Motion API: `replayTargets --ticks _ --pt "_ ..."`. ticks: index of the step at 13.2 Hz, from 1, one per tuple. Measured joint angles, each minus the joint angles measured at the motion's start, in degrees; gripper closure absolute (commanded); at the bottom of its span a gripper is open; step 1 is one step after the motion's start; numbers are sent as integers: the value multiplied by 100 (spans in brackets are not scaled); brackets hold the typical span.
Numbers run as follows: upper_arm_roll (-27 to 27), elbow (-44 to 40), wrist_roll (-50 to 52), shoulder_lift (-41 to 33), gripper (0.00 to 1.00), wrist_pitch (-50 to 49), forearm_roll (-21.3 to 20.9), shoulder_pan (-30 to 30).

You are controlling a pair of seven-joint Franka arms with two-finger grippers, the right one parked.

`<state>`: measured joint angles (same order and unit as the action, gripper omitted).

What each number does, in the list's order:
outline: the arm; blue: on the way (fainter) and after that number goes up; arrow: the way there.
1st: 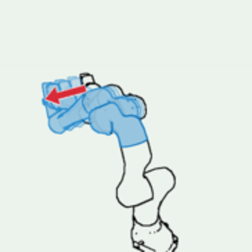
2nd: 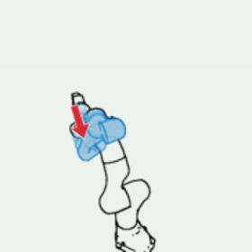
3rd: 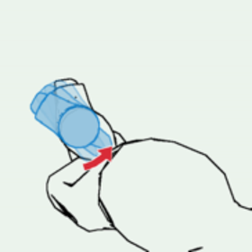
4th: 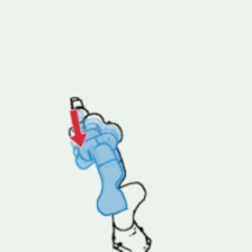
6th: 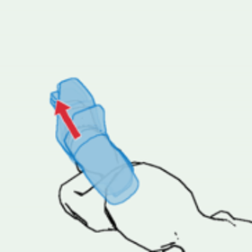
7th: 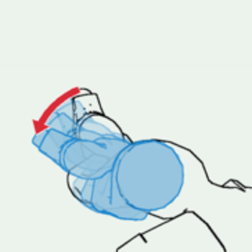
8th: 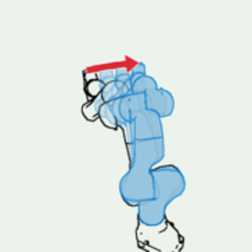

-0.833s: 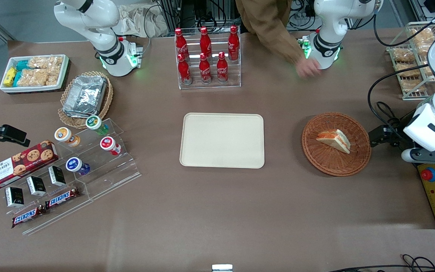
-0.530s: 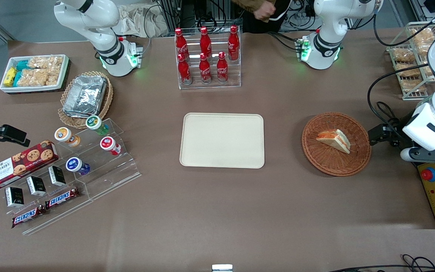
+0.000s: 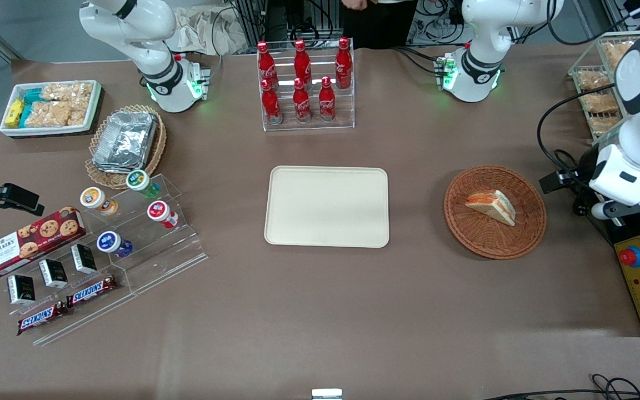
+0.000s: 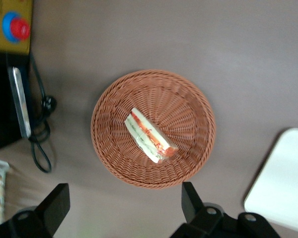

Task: Place sandwich from basket to tray
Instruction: 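Move the left gripper over the wicker basket holding the sandwich, then lower the open left gripper onto the wrapped sandwich and close it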

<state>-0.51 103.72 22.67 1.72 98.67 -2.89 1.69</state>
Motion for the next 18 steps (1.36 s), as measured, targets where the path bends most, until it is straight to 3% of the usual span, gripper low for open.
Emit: replayTargets --ticks 5,7,9,18 --pt "7 1755 2206 -170 0 1743 40 -237" --pt "6 2222 2852 -166 0 2305 279 -285" --pt "-7 2374 3352 -84 0 2599 510 -283" --pt "-153 2882 4785 694 0 4011 543 -49"
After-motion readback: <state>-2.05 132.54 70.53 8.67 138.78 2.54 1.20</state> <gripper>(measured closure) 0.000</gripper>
